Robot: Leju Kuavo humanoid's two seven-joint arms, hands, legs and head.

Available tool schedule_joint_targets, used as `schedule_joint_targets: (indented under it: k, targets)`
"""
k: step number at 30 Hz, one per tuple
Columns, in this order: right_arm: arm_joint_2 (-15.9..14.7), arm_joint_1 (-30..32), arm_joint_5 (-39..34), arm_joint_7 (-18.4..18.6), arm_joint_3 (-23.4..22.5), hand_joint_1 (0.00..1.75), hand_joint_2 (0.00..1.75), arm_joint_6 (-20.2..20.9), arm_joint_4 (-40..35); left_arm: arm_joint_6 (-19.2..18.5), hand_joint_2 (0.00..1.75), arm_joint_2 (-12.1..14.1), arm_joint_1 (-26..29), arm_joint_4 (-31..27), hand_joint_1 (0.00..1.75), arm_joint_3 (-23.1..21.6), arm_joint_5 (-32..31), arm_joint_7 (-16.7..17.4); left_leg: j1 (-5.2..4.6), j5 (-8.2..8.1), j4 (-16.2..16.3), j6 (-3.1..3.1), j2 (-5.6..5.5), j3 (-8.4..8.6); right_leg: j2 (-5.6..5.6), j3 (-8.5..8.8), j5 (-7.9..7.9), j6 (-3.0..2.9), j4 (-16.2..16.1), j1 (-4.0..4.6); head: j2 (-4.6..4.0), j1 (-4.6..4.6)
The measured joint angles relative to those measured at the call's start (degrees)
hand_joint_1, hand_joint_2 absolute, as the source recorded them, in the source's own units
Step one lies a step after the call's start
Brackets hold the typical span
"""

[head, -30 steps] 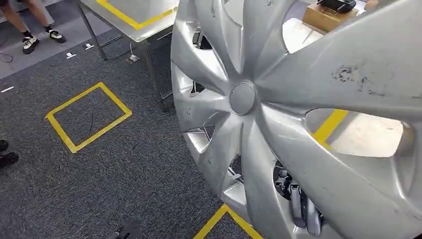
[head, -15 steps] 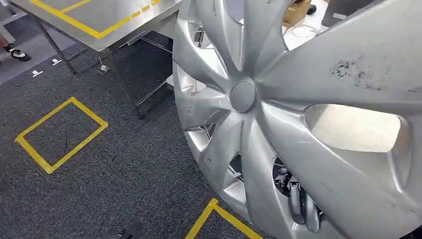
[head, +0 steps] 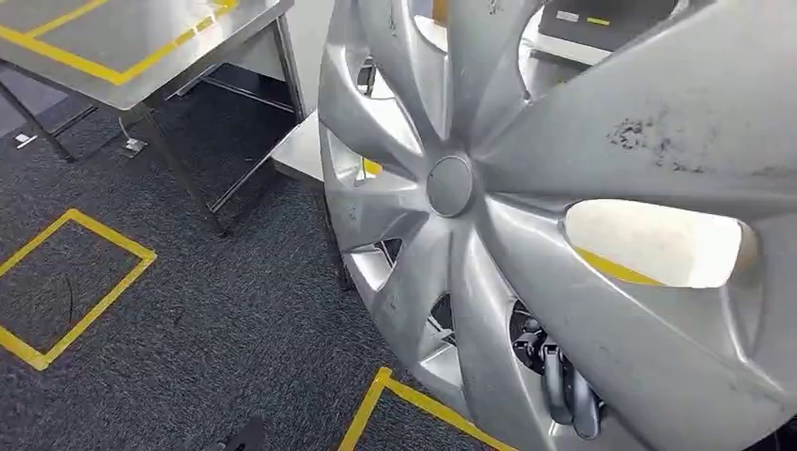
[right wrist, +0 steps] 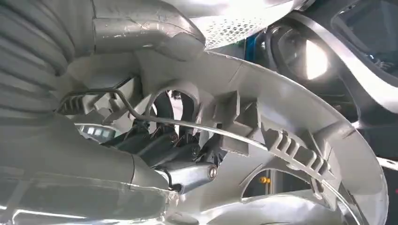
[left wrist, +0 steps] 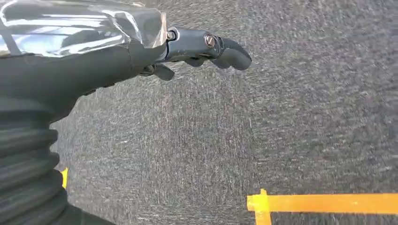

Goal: Take the parts from the cabinet and place them on the table.

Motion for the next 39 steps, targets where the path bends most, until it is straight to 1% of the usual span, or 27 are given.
schedule_joint_targets:
  k: [1,2,3,4,7,8,9,10,12,13,14,15,20,21,22,23,24,26,28,29,30,31,33,34,35,38,39]
  targets:
    - [0.0,-0.1,0.0,0.0,0.0,1.75,1.75,0.0,0.0,0.0,1.75,-0.1,0.0,0.0,0.0,0.0,0.0,0.0,0.05,-0.18,0.3,-0.26,0.54,-0.02,-0.85,3.38,1.88,0.62,-5.9,-0.14,0.0,0.0]
    - [0.0,-0.1,0.0,0.0,0.0,1.75,1.75,0.0,0.0,0.0,1.75,-0.1,0.0,0.0,0.0,0.0,0.0,0.0,-0.08,-0.5,0.9,-0.74,0.9,-0.04,-3.52,6.51,3.14,0.82,-11.2,-0.1,0.0,0.0]
    - [-0.1,-0.2,0.0,0.0,0.0,1.75,1.75,0.0,0.0,0.0,1.75,0.0,0.0,0.0,0.0,0.1,0.0,0.0,-0.59,-0.86,1.3,-1.24,1.4,-0.38,-4.08,7.14,2.62,-0.07,-11.9,0.4,0.0,0.0]
    - [0.0,-0.2,-0.1,-0.1,0.0,1.75,1.75,0.2,-0.1,0.1,1.75,0.0,0.0,0.0,0.0,0.2,0.0,-0.1,-0.6,-0.87,1.5,-1.5,1.69,-0.41,-3.13,6.76,2.99,-1.02,-12.0,0.28,0.0,-0.16]
    - [-0.1,-0.2,-0.1,-0.2,0.0,1.75,1.75,0.3,-0.1,0.1,1.75,-0.1,-0.1,0.0,0.0,0.4,-0.1,-0.1,-0.3,-0.81,1.5,-2.08,3.13,-0.35,-1.63,6.3,3.42,-2.24,-12.1,0.36,0.0,-0.09]
    - [0.0,-0.1,-0.1,-0.2,0.0,1.75,1.75,0.3,-0.1,0.1,1.75,-0.1,-0.1,0.0,0.0,0.4,-0.2,-0.1,0.18,-1.7,2.2,-2.68,1.19,-0.66,-0.97,6.33,3.6,-2.53,-12.2,-0.15,0.0,-0.11]
    - [0.0,-0.2,0.0,-0.2,-0.1,1.75,1.75,0.3,-0.1,0.1,1.75,-0.1,-0.1,0.0,0.0,0.4,-0.2,-0.1,0.4,-3.54,4.4,-2.86,-1.16,-1.49,-0.55,6.25,3.69,-2.83,-12.2,-0.15,0.0,-0.17]
    - [0.1,-0.2,0.0,-0.2,-0.1,1.75,1.75,0.3,-0.1,0.0,1.75,-0.1,0.0,0.0,0.0,0.4,-0.3,-0.1,0.41,-6.11,8.7,-3.0,-2.5,-3.25,-0.23,6.2,3.82,-3.29,-12.2,-0.11,0.0,-0.24]
    - [0.2,-0.2,0.0,-0.2,-0.1,1.75,1.75,0.2,0.0,0.0,1.75,0.1,0.2,0.0,0.0,0.4,-0.3,0.0,0.41,-9.81,17.6,-3.24,-3.27,-7.35,0.49,6.05,3.94,-3.5,-12.1,0.2,0.0,-0.24]
    - [0.2,-0.2,-0.1,-0.2,-0.1,1.75,1.75,-0.1,0.0,0.0,1.75,0.1,0.2,0.1,0.0,0.4,-0.4,0.0,0.41,-10.13,20.1,-3.2,-3.27,-8.63,0.9,6.02,3.97,-3.53,-12.1,0.32,0.0,-0.22]
    - [0.2,-0.1,-0.1,-0.1,-0.1,1.75,1.75,-0.2,0.0,0.0,1.75,0.0,0.2,0.1,0.0,0.4,-0.4,0.0,0.41,-8.93,19.3,-2.97,-3.28,-8.34,1.26,6.05,4.05,-3.66,-12.1,0.45,0.0,-0.22]
    - [0.2,-0.1,-0.1,0.0,-0.1,1.75,1.75,-0.2,0.0,0.0,1.75,0.0,0.2,0.1,0.0,0.4,-0.5,0.0,0.41,-6.83,16.1,-2.65,-3.3,-6.91,1.61,6.08,4.06,-3.65,-12.1,0.5,0.0,-0.22]
    - [0.3,-0.1,-0.1,0.0,-0.1,1.75,1.75,-0.2,0.1,0.0,1.75,0.0,0.2,0.1,0.0,0.5,-0.5,0.0,0.4,-5.75,14.2,-2.49,-3.33,-5.98,1.75,6.11,4.07,-3.65,-12.1,0.53,0.0,-0.22]
    - [0.5,-0.2,-0.2,0.0,-0.3,1.75,1.75,-0.5,0.1,-0.1,1.75,0.3,0.1,0.1,0.0,0.7,-0.6,0.0,0.0,-1.75,2.3,-1.17,-4.66,-0.11,2.26,6.0,4.25,-3.32,-11.9,1.34,0.0,-0.15]
    - [0.6,0.0,-0.2,0.2,-0.4,1.75,1.75,-0.8,0.1,-0.1,1.75,0.3,0.2,0.1,0.0,0.9,-0.6,0.0,-0.44,-1.57,2.4,-1.01,-4.41,-0.49,2.33,5.71,4.58,-2.79,-12.2,0.72,0.0,-0.17]
    - [0.6,0.0,-0.2,0.4,-0.4,1.75,1.75,-0.9,0.1,-0.1,1.75,0.3,0.1,0.1,0.0,1.0,-0.6,-0.1,-0.53,-1.22,2.1,-0.64,-4.36,-0.51,2.4,5.69,4.82,-2.41,-12.4,0.79,0.0,-0.22]
    - [0.6,0.0,-0.2,0.5,-0.5,1.75,1.75,-1.0,0.1,-0.1,1.75,0.2,0.1,0.1,0.0,1.0,-0.6,-0.1,0.18,-0.43,1.1,-0.3,-3.99,-0.22,2.02,5.32,4.44,-2.29,-11.8,0.79,0.0,-0.17]
    - [0.6,-0.1,-0.1,0.7,-0.8,1.75,1.75,-1.1,0.1,-0.1,1.75,0.1,0.1,0.1,0.0,1.0,-0.6,-0.2,-0.01,-0.05,0.8,0.14,-3.65,-0.46,0.83,2.89,1.36,-2.69,-7.0,0.77,0.0,-0.02]
    - [0.5,0.1,0.0,0.7,-1.0,1.75,1.75,-1.3,0.1,-0.1,1.75,0.0,0.3,0.1,0.0,1.3,-0.6,-0.2,-0.1,0.11,0.9,0.31,-3.2,-0.91,0.73,-1.48,-2.64,-2.91,3.0,0.65,0.0,-0.02]
    - [0.5,0.3,0.1,0.9,-1.1,1.75,1.75,-1.4,0.1,-0.2,1.75,0.0,0.3,0.1,0.0,1.3,-0.6,-0.2,-0.11,0.18,0.9,0.24,-3.04,-1.06,0.7,-2.75,-3.5,-2.6,6.1,0.61,0.0,0.0]
    - [0.4,0.4,0.1,0.9,-1.3,1.75,1.75,-1.6,0.2,-0.2,1.75,-0.1,0.3,0.2,0.0,1.3,-0.6,-0.2,-0.11,0.22,0.9,0.19,-2.86,-1.09,0.64,-2.53,-3.22,-2.06,6.2,0.52,0.0,-0.02]
    - [0.4,0.4,0.3,1.0,-1.4,1.75,1.75,-1.7,0.2,-0.2,1.75,-0.1,0.3,0.2,0.0,1.3,-0.6,-0.2,-0.1,0.24,0.9,0.14,-2.79,-1.08,0.54,-0.82,-2.09,-1.45,3.5,0.39,0.0,0.0]
    - [0.3,0.3,1.0,1.0,-2.0,1.75,1.75,-2.3,0.2,-0.4,1.75,-0.3,0.3,0.2,0.0,1.4,-0.6,-0.3,-0.09,0.14,1.2,-0.13,-2.74,-1.06,-0.02,5.11,1.56,-0.4,-7.3,0.17,0.0,0.0]
    - [0.2,0.2,1.4,1.3,-2.4,1.75,1.75,-3.0,0.3,-0.4,1.75,-0.3,0.3,0.2,0.0,1.4,-0.5,-0.4,-0.12,0.01,1.5,-0.44,-2.7,-1.19,-0.69,7.32,2.1,-0.59,-11.9,0.18,0.0,0.02]
    - [0.0,0.1,1.7,1.6,-2.8,1.75,1.75,-3.6,0.4,-0.4,1.75,-0.3,0.3,0.2,0.0,1.4,-0.4,-0.5,-0.58,-0.15,1.9,-0.8,-2.65,-1.57,-0.39,7.7,2.11,-1.29,-12.1,0.52,0.0,-0.07]
    - [-0.2,0.1,3.3,2.5,-4.2,1.75,1.75,-5.9,1.0,-0.2,1.75,-0.4,0.5,0.3,0.0,1.9,0.1,-0.9,-0.34,0.28,1.7,-1.52,-2.49,-1.73,-0.18,7.3,2.38,-1.94,-12.0,0.79,0.0,-0.07]
    - [-0.2,0.0,4.7,3.1,-5.1,1.75,1.75,-7.2,1.1,0.0,1.75,-0.4,0.5,0.3,0.0,2.1,0.2,-1.1,-0.33,0.05,1.9,-1.8,-2.51,-1.78,-0.12,7.43,2.69,-2.46,-12.4,0.13,0.0,-0.07]
